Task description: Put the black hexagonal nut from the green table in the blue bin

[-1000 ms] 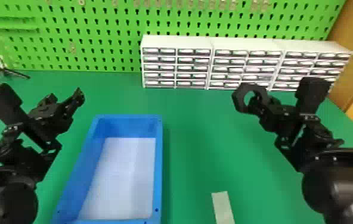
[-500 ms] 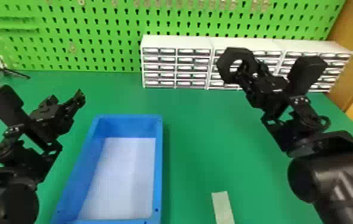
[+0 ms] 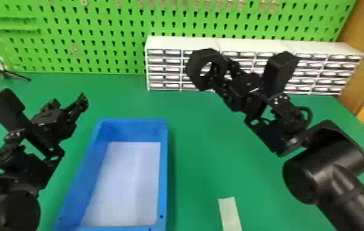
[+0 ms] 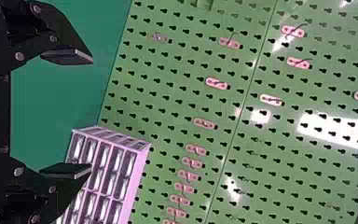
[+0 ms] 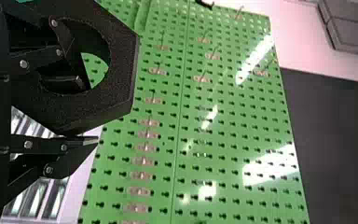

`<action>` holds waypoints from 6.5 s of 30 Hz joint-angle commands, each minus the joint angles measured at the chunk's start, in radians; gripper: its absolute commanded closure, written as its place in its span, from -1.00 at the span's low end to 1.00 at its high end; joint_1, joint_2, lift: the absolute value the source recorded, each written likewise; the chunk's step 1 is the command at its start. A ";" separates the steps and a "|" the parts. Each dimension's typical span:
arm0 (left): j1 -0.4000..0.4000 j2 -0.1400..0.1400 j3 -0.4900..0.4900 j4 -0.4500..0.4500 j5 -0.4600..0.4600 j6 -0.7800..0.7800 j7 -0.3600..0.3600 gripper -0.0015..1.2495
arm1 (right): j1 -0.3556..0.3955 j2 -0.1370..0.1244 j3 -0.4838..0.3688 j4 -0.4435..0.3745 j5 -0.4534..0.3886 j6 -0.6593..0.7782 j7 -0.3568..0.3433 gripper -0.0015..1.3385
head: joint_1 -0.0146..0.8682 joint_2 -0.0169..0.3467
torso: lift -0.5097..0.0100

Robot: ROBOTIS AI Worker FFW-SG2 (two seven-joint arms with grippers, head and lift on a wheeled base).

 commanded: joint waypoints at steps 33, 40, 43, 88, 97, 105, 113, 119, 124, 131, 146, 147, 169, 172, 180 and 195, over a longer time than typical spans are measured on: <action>-0.018 0.000 -0.011 0.015 -0.005 0.000 0.000 -0.31 | -0.258 -0.046 0.498 0.085 -0.266 0.060 0.161 0.51 | 0.60 -0.86 | 0.59; -0.017 0.000 -0.011 0.015 -0.005 0.000 0.000 -0.31 | -0.268 -0.036 0.498 0.085 -0.289 0.125 0.206 0.51 | 0.60 -0.86 | 0.59; -0.015 0.000 -0.009 0.015 -0.003 0.000 0.000 -0.30 | -0.269 -0.035 0.504 0.085 -0.289 0.134 0.213 0.51 | 0.60 -0.86 | 0.59; -0.014 0.000 -0.011 0.015 -0.003 -0.002 0.000 -0.31 | -0.258 -0.036 0.484 0.085 -0.299 0.175 0.216 -0.43 | 0.60 -0.86 | 0.59; -0.011 0.000 -0.009 0.015 -0.002 -0.002 0.000 -0.30 | -0.186 -0.018 0.358 0.085 -0.250 0.187 0.216 -0.43 | 0.60 -0.86 | 0.59; -0.008 0.000 -0.008 0.015 0.002 -0.002 0.000 -0.30 | -0.114 0.011 0.218 0.071 -0.198 0.209 0.222 -0.43 | 0.60 -0.86 | 0.59; -0.008 0.000 -0.006 0.015 0.003 -0.002 -0.002 -0.30 | -0.041 0.048 0.079 0.048 -0.135 0.220 0.226 -0.43 | 0.60 -0.86 | 0.59; -0.008 0.000 -0.003 0.015 0.005 0.000 -0.005 -0.30 | 0.039 0.099 -0.056 0.023 -0.088 0.235 0.226 -0.43 | 0.60 -0.86 | 0.59; -0.009 0.000 0.000 0.015 0.005 0.000 -0.009 -0.30 | 0.117 0.155 -0.182 -0.001 -0.042 0.250 0.226 -0.43 | 0.60 -0.86 | 0.59; -0.012 0.000 0.000 0.015 0.005 -0.002 -0.009 -0.30 | 0.205 0.244 -0.341 -0.027 0.021 0.269 0.226 -0.43 | 0.60 -0.86 | 0.59; -0.034 0.000 -0.014 0.024 0.003 0.000 -0.009 -0.31 | 0.277 0.316 -0.529 -0.055 0.089 0.273 0.226 -0.43 | 0.60 -0.86 | 0.59; -0.035 0.000 -0.014 0.024 0.003 0.000 -0.009 -0.31 | 0.283 0.324 -0.545 -0.058 0.092 0.272 0.226 -0.43 | 0.60 -0.86 | 0.59; -0.040 0.000 -0.014 0.026 0.006 0.000 -0.009 -0.31 | 0.323 0.339 -0.621 -0.061 0.101 0.229 0.236 -0.43 | 0.60 -0.86 | 0.59; -0.041 0.000 -0.014 0.026 0.008 -0.002 -0.009 -0.31 | 0.324 0.347 -0.627 -0.061 0.101 0.223 0.236 -0.43 | 0.60 -0.86 | 0.59; -0.043 0.000 -0.019 0.027 0.006 -0.003 -0.009 -0.31 | 0.323 0.344 -0.631 -0.061 0.098 0.223 0.236 -0.43 | 0.60 -0.86 | 0.59; -0.068 0.000 -0.003 0.027 0.002 -0.005 -0.015 -0.31 | 0.306 0.347 -0.611 -0.047 0.092 0.223 0.236 -0.43 | 0.60 -0.86 | 0.59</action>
